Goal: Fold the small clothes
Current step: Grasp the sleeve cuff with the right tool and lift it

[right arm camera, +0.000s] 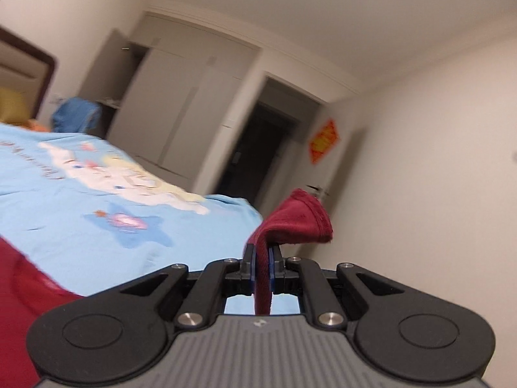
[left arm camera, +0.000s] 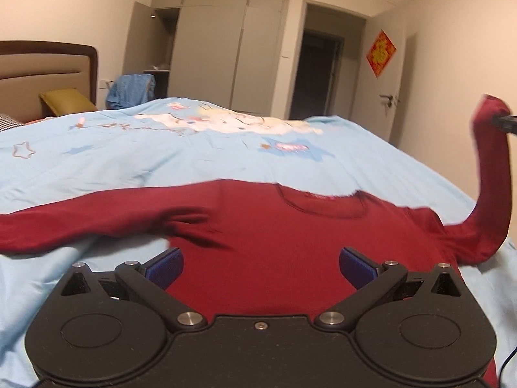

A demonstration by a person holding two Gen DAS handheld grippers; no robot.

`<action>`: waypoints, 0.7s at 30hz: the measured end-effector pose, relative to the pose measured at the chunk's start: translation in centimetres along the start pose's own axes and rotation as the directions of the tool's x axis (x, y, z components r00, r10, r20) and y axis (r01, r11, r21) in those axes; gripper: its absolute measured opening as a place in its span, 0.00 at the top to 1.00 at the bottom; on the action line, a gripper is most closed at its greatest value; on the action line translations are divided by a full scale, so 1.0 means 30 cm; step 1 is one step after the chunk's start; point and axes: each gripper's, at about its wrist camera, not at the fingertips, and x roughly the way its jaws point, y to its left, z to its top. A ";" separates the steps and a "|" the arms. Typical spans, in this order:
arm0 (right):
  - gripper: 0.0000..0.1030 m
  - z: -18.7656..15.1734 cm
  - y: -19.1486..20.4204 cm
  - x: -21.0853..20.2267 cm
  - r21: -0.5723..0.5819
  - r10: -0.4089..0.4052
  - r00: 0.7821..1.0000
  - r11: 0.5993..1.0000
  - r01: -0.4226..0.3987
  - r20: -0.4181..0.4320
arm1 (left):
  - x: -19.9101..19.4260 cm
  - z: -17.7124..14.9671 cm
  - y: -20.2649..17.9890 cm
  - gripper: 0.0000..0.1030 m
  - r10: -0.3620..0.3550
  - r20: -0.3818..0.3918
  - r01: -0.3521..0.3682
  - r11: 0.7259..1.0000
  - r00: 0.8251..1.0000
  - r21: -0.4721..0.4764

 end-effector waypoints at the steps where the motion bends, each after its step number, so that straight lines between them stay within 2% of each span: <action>1: 0.91 0.015 0.055 -0.001 -0.016 0.028 1.000 0.999 -0.028 0.003 | -0.013 0.004 0.021 0.01 0.005 0.001 -0.005 1.000 1.000 -0.015; 4: 0.92 0.056 0.265 -0.028 -0.064 0.125 0.992 0.990 -0.125 -0.003 | -0.044 0.008 0.085 0.01 0.027 0.001 -0.027 0.998 1.000 -0.054; 7: 0.92 0.066 0.457 -0.058 -0.121 0.220 0.975 0.967 -0.223 -0.039 | -0.069 0.004 0.146 0.01 0.060 0.004 -0.060 0.995 0.998 -0.079; 13: 0.92 -0.012 0.774 -0.113 -0.283 0.360 0.921 0.877 -0.389 -0.151 | -0.103 -0.014 0.238 0.01 0.112 -0.001 -0.112 0.987 0.994 -0.115; 18: 0.91 -0.081 0.877 -0.156 -0.344 0.421 0.883 0.814 -0.468 -0.208 | -0.114 -0.027 0.285 0.01 0.141 -0.008 -0.141 0.981 0.990 -0.133; 21: 0.86 -0.126 0.894 -0.255 -0.379 0.470 0.859 0.771 -0.512 -0.203 | -0.107 -0.026 0.302 0.01 0.150 -0.011 -0.150 0.978 0.989 -0.144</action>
